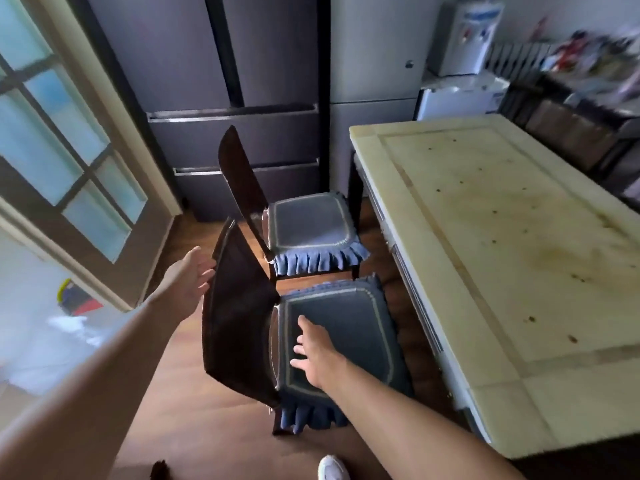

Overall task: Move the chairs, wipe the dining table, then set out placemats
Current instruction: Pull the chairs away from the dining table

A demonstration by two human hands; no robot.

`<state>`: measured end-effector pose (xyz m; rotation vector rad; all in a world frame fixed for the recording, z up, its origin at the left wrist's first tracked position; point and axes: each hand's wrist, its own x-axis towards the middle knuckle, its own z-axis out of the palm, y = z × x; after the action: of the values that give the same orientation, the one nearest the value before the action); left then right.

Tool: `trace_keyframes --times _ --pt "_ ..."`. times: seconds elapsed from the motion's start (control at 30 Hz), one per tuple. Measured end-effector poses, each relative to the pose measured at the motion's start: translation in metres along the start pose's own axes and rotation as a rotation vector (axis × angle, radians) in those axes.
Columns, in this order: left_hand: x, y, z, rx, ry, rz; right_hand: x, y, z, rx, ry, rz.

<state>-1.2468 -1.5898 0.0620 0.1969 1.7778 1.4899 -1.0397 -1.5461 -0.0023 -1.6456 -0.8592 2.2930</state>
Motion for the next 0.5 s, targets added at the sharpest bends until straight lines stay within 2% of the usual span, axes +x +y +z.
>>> trace_keyframes --times 0.13,0.3,0.4,0.5 --pt "0.030 0.011 -0.004 0.154 -0.115 -0.023 0.010 0.007 0.020 0.133 0.059 0.077" --pt "0.060 0.023 -0.007 0.402 -0.102 0.053 0.024 0.042 0.060 0.327 0.160 0.105" --pt "0.082 0.014 -0.022 0.485 -0.170 0.003 0.030 0.070 0.088 0.419 0.206 0.187" --pt "0.104 -0.001 -0.041 0.529 -0.261 -0.088 0.031 0.094 0.110 0.478 0.175 0.244"
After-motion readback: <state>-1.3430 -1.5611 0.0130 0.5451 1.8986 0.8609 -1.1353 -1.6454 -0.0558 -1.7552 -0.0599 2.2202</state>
